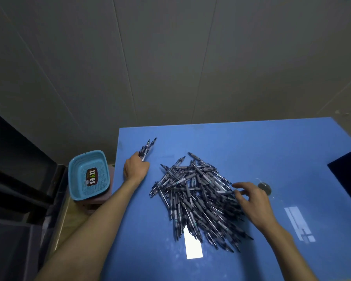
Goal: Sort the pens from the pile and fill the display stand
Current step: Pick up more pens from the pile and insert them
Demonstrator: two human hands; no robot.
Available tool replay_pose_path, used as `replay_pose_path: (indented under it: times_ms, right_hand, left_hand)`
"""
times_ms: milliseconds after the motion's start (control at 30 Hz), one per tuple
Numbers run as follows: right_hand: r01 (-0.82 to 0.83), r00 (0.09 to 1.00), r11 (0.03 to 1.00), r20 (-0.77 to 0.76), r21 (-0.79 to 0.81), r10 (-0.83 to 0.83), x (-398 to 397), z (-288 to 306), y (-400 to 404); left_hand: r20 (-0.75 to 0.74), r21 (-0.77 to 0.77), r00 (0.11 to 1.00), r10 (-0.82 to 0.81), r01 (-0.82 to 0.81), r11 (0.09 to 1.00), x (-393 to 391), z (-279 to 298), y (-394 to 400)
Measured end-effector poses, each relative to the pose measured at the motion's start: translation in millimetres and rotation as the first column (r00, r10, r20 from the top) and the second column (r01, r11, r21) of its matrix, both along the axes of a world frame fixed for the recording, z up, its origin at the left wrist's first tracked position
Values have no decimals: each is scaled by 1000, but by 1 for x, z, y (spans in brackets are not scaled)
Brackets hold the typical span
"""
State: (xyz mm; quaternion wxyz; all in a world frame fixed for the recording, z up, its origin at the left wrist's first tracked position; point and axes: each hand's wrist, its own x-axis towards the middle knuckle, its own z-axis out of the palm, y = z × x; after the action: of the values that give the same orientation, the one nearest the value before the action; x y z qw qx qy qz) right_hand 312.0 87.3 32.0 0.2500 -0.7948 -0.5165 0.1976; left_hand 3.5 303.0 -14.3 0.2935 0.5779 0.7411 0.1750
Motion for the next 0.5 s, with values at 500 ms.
replay_pose_path:
  times_ms: [500]
  right_hand:
    - [-203,979,971,46,123,199,-81,1,64]
  left_hand:
    - [517,336,831,203,-416,845,0,-18,-24]
